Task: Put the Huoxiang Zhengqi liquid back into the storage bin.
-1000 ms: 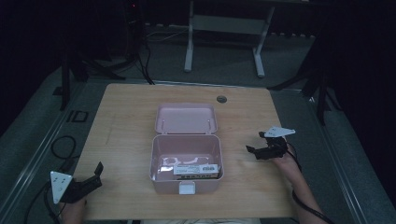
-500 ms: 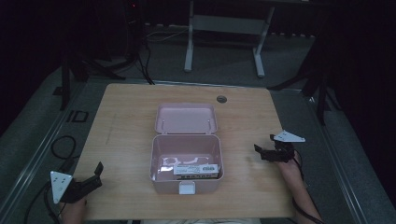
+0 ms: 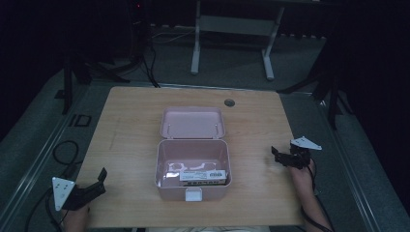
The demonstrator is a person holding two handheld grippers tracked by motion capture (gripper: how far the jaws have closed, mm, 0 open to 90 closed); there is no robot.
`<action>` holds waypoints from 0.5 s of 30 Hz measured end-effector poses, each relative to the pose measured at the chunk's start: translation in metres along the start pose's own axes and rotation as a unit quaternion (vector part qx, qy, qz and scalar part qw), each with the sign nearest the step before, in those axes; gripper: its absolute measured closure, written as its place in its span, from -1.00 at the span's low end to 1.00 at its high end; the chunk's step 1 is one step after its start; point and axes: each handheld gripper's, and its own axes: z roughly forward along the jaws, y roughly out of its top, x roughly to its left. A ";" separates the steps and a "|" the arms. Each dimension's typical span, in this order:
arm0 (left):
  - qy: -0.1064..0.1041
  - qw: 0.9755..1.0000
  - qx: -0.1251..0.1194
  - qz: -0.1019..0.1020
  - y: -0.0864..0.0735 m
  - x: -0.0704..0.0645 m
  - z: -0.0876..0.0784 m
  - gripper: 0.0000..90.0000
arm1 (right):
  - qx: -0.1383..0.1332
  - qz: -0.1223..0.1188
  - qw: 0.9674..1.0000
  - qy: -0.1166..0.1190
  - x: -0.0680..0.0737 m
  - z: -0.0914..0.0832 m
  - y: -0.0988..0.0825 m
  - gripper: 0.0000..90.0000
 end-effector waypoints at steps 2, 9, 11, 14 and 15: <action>0.000 1.000 -0.001 0.000 0.000 0.000 0.000 -1.00 | 0.001 0.003 1.000 -0.012 -0.002 -0.001 0.000 -0.75; -0.002 1.000 -0.002 -0.003 0.000 0.000 0.000 -1.00 | -0.026 0.021 0.999 -0.017 -0.010 -0.007 0.000 -0.75; -0.002 1.000 -0.003 -0.002 0.000 0.000 0.000 -1.00 | -0.040 0.023 0.999 -0.019 -0.012 -0.010 0.000 -0.75; -0.002 1.000 -0.002 -0.003 0.000 0.000 0.000 -1.00 | -0.046 0.037 0.998 -0.023 -0.015 -0.012 0.000 -0.75; -0.002 1.000 -0.003 -0.002 0.000 0.000 0.000 -1.00 | -0.046 0.041 0.998 -0.025 -0.015 -0.012 0.000 -0.75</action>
